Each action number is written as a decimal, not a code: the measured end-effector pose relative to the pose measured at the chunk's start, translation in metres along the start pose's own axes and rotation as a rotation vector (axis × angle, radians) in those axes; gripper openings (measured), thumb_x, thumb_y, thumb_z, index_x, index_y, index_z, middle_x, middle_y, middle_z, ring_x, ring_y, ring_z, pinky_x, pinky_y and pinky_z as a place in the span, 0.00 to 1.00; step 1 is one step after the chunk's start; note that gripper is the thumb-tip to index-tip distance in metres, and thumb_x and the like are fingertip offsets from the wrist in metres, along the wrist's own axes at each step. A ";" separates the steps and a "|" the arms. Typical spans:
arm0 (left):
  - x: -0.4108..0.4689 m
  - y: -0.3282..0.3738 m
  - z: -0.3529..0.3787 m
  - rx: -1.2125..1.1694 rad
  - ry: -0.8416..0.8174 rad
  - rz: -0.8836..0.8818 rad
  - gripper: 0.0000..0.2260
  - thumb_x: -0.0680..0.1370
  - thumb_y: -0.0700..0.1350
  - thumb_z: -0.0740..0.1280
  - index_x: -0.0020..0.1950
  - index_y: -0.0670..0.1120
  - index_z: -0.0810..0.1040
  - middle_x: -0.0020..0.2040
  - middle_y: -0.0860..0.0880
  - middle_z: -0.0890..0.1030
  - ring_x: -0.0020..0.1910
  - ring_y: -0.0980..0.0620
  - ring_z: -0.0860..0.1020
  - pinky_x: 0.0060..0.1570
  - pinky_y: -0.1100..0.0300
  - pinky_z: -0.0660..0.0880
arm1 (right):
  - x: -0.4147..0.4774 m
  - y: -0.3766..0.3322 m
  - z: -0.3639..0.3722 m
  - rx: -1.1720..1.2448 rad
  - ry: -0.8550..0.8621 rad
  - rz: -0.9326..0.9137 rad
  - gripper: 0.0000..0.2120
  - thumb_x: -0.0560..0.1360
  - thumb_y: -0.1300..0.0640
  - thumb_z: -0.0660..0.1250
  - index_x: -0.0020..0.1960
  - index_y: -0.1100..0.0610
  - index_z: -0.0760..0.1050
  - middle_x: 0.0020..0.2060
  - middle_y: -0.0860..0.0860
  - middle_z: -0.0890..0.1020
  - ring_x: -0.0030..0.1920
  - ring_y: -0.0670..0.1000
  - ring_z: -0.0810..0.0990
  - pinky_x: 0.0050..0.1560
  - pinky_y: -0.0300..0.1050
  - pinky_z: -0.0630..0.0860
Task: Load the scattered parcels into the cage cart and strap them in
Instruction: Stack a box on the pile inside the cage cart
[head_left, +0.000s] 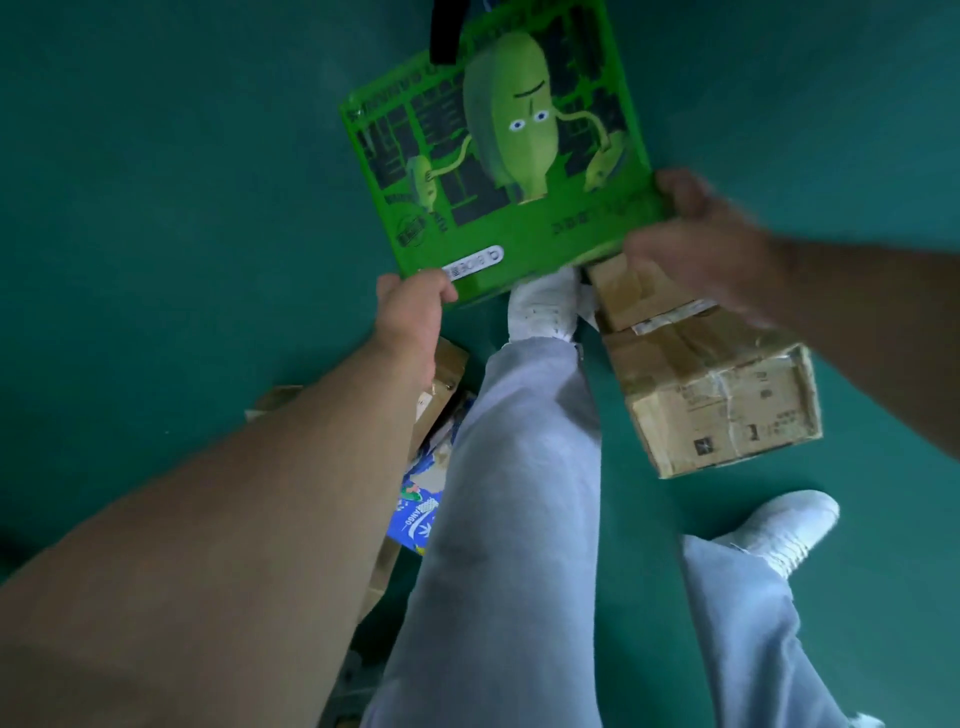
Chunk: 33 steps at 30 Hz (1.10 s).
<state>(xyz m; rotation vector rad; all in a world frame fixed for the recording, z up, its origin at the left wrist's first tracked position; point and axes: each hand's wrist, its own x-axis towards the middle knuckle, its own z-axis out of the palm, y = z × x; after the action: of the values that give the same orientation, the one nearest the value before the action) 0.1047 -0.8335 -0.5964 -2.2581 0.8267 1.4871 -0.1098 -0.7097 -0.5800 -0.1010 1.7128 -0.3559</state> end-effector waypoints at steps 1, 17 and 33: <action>-0.021 -0.002 -0.014 -0.059 0.028 0.031 0.20 0.72 0.38 0.66 0.64 0.43 0.70 0.57 0.48 0.73 0.58 0.46 0.70 0.56 0.52 0.69 | -0.020 -0.007 -0.003 0.015 -0.012 -0.022 0.32 0.73 0.59 0.69 0.74 0.48 0.63 0.53 0.51 0.79 0.48 0.51 0.79 0.42 0.46 0.75; -0.463 -0.055 -0.046 -0.305 -0.176 0.369 0.13 0.73 0.45 0.65 0.56 0.54 0.82 0.48 0.50 0.85 0.45 0.52 0.80 0.46 0.56 0.76 | -0.405 0.029 -0.197 0.197 -0.042 -0.327 0.34 0.61 0.37 0.69 0.66 0.24 0.67 0.64 0.54 0.77 0.61 0.53 0.79 0.64 0.59 0.76; -0.751 -0.114 0.107 0.204 -0.583 0.891 0.18 0.82 0.38 0.59 0.68 0.54 0.75 0.52 0.54 0.87 0.46 0.57 0.85 0.45 0.57 0.77 | -0.710 0.275 -0.312 0.688 0.593 -0.490 0.24 0.76 0.46 0.68 0.70 0.33 0.69 0.55 0.48 0.80 0.58 0.48 0.81 0.58 0.46 0.76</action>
<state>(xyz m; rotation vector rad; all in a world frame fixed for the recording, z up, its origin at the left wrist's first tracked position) -0.1236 -0.4653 0.0372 -1.1858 1.7715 2.1121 -0.2518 -0.2051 0.0540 0.1055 2.0298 -1.4316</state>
